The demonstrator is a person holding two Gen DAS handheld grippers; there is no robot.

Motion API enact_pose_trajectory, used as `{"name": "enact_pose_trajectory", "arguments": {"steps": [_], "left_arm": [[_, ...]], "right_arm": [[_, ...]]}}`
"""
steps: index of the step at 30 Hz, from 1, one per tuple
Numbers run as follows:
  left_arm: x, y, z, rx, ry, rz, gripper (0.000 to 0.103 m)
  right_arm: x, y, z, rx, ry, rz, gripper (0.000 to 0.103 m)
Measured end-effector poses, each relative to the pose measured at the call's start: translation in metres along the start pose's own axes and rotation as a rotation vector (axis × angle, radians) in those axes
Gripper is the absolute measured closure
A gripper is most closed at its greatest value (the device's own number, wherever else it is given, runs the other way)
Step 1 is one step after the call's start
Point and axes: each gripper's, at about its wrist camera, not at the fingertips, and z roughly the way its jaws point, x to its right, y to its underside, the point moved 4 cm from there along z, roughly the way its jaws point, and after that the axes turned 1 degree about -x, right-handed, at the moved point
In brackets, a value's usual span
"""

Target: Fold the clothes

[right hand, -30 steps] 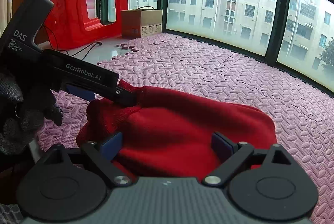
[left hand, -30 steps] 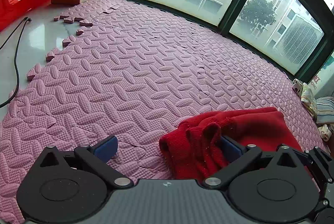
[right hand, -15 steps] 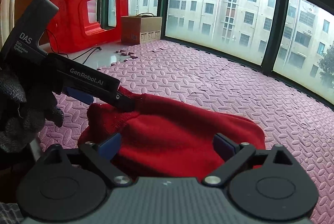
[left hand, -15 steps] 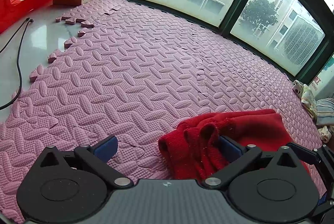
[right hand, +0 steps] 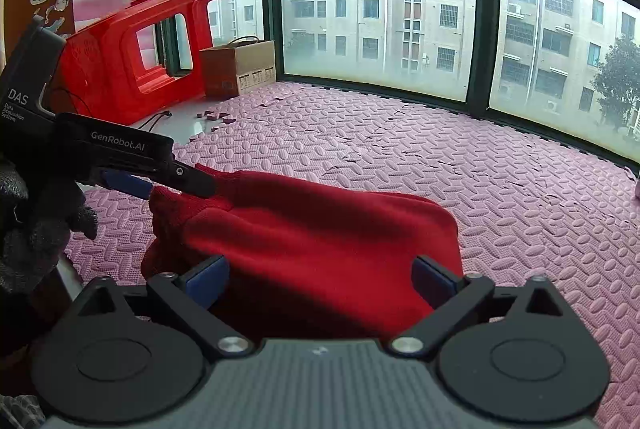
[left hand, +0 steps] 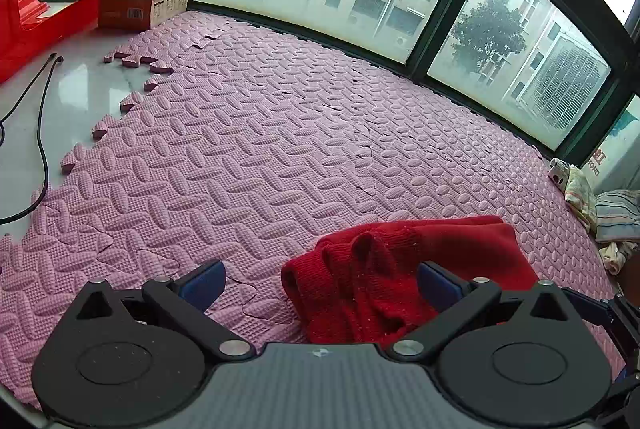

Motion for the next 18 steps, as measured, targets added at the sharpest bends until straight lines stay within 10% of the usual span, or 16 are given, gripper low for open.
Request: {"name": "enact_pose_trajectory", "arguments": {"steps": [18], "left_arm": [[-0.004, 0.007, -0.002, -0.010, -0.030, -0.020, 0.000]], "right_arm": [[0.016, 0.018, -0.014, 0.009, -0.014, 0.078, 0.000]]}}
